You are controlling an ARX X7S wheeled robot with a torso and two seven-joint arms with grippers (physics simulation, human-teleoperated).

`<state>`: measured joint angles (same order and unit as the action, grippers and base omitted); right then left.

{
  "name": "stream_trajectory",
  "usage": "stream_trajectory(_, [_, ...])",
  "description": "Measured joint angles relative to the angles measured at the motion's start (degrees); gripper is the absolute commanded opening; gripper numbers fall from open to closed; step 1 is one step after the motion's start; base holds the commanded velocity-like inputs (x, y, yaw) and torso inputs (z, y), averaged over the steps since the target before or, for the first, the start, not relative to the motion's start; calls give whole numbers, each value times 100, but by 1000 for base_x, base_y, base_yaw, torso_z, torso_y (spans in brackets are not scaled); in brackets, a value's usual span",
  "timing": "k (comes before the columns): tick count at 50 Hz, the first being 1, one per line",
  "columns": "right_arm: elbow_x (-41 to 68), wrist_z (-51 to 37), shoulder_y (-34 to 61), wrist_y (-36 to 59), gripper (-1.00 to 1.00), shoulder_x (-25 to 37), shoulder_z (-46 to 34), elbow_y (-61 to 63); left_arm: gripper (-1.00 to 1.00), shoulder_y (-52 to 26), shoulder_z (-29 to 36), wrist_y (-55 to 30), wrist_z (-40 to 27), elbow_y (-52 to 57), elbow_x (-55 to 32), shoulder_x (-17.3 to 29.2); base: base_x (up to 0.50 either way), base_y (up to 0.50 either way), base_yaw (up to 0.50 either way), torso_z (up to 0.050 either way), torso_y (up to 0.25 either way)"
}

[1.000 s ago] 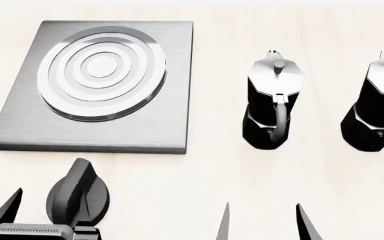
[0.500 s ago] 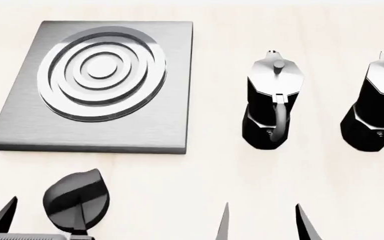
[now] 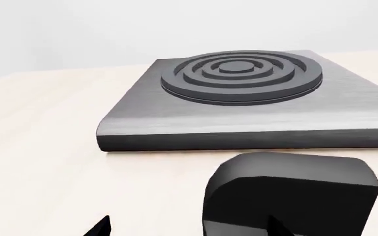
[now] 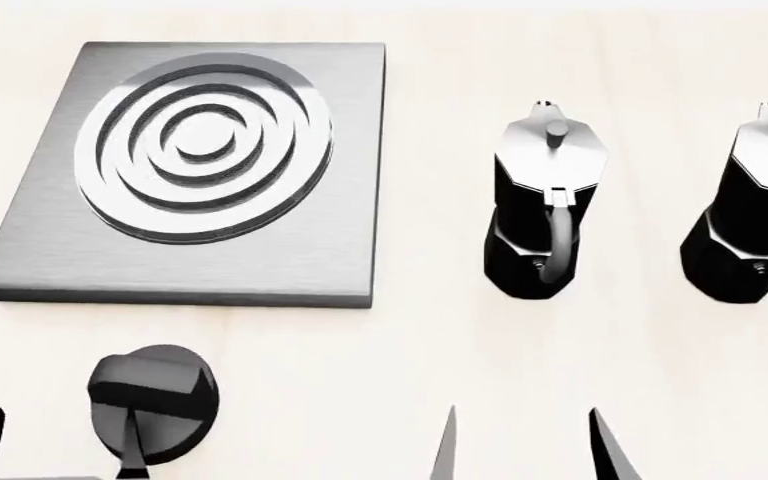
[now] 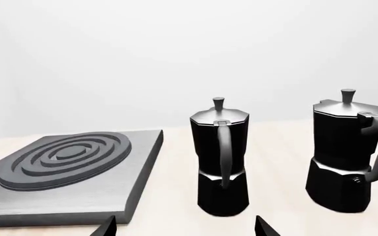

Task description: Turn off the stove.

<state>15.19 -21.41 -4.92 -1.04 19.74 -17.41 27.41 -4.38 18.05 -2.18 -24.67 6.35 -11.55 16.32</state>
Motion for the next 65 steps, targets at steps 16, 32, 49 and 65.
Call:
stream_trajectory(16, [2, -25, 4, -18, 100, 20, -34, -15, 100, 50, -70, 9, -91, 26, -48, 64, 0, 0, 0, 0, 0])
stream_trajectory(32, [6, -49, 12, -35, 100, 37, -67, -35, 100, -19, -142, 22, -191, -58, -81, 88, 0, 0, 0, 0, -1])
stream_trajectory(49, [30, -74, 31, -34, 100, 58, -95, -45, 100, -296, -234, 142, -286, -399, 15, 83, 0, 0, 0, 0, -1])
stream_trajectory(65, [54, -105, 40, -20, 100, 86, -112, -30, 100, -661, -297, 326, -344, -911, 121, 66, 0, 0, 0, -1, -2])
